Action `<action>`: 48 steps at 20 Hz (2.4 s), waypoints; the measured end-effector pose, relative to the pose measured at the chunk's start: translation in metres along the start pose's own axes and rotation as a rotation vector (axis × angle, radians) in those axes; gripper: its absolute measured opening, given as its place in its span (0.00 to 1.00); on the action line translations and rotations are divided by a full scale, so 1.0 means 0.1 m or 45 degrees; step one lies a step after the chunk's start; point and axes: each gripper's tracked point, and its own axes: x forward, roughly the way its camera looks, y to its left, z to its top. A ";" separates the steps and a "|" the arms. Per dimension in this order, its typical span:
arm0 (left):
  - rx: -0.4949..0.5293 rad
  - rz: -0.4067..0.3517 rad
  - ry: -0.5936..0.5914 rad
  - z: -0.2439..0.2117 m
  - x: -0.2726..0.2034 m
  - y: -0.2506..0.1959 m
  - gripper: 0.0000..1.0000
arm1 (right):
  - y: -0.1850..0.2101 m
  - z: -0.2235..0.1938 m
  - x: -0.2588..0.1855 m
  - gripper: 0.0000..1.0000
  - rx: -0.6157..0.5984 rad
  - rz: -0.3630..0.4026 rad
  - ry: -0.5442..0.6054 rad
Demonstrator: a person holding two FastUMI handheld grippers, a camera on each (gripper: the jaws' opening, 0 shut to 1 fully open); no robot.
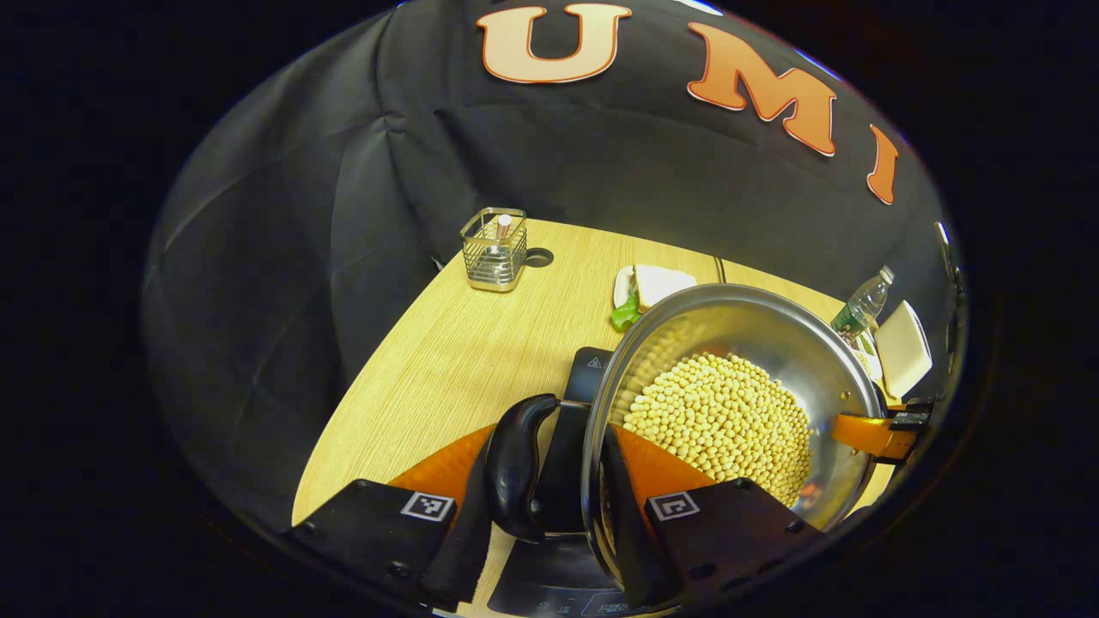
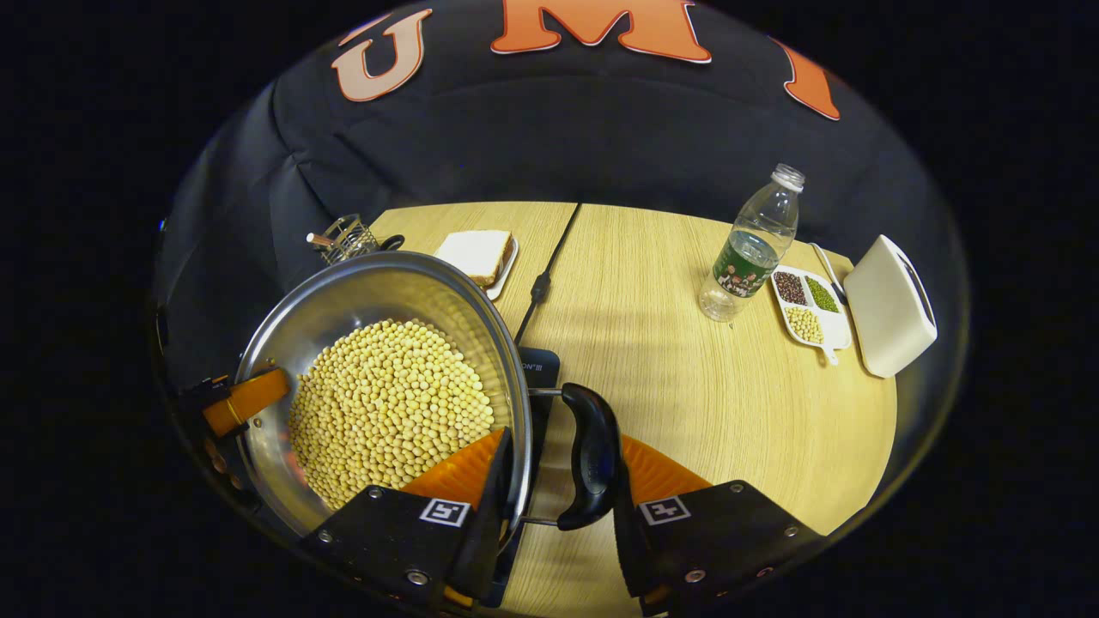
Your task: First push the handle of the pot to place it horizontally, then grasp the pot with both hands and set it on the induction cooktop.
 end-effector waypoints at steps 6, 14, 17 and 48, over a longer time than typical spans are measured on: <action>-0.009 0.005 0.067 -0.01 -0.02 0.00 0.67 | 0.02 0.02 -0.02 0.53 -0.007 -0.001 0.053; -0.062 -0.026 0.054 -0.04 0.01 0.00 0.70 | -0.05 0.09 -0.08 0.57 0.012 0.026 0.032; -0.043 -0.003 0.036 -0.05 -0.01 0.00 0.72 | -0.05 0.11 -0.06 0.63 0.003 0.050 0.001; -0.064 -0.297 -1.246 2.89 -3.73 -1.68 0.96 | -3.62 1.26 -4.59 0.93 -0.064 -0.462 -1.224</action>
